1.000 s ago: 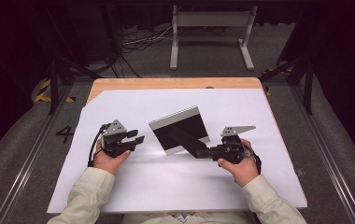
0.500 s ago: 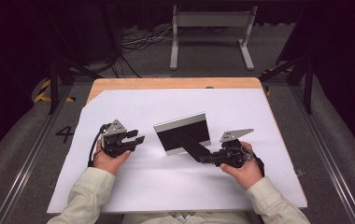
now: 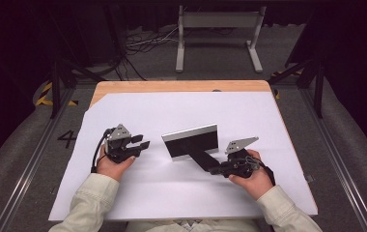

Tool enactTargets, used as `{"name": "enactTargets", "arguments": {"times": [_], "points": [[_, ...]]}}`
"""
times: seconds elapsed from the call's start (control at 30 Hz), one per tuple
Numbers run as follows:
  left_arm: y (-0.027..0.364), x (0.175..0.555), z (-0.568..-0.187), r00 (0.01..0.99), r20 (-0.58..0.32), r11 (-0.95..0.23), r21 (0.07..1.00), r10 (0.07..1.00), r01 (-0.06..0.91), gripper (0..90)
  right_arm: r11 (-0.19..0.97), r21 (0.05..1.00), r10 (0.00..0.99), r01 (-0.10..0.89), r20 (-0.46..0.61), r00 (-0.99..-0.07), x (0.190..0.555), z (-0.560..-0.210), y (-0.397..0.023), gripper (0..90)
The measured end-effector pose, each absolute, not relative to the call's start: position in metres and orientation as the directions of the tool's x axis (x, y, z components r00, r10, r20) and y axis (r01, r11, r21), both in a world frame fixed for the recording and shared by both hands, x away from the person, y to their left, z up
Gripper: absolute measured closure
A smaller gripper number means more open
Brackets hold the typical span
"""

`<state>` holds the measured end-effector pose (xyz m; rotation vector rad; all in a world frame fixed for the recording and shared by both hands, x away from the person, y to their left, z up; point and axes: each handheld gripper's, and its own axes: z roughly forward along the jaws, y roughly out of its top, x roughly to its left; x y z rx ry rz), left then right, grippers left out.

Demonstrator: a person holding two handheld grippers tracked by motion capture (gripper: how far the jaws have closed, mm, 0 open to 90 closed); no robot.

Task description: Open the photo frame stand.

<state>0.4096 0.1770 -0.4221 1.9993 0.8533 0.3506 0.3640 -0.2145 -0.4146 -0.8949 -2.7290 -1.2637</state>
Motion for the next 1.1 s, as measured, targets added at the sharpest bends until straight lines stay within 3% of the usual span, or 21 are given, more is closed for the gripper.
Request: {"name": "enactTargets", "arguments": {"times": [1.1], "points": [[0.176,0.41,-0.424,0.722,-0.087,-0.359,0.823,0.686,0.441,58.0,0.588,0.625,0.507,0.513,0.21,-0.836,0.364,-0.431,-0.221,79.7]]}}
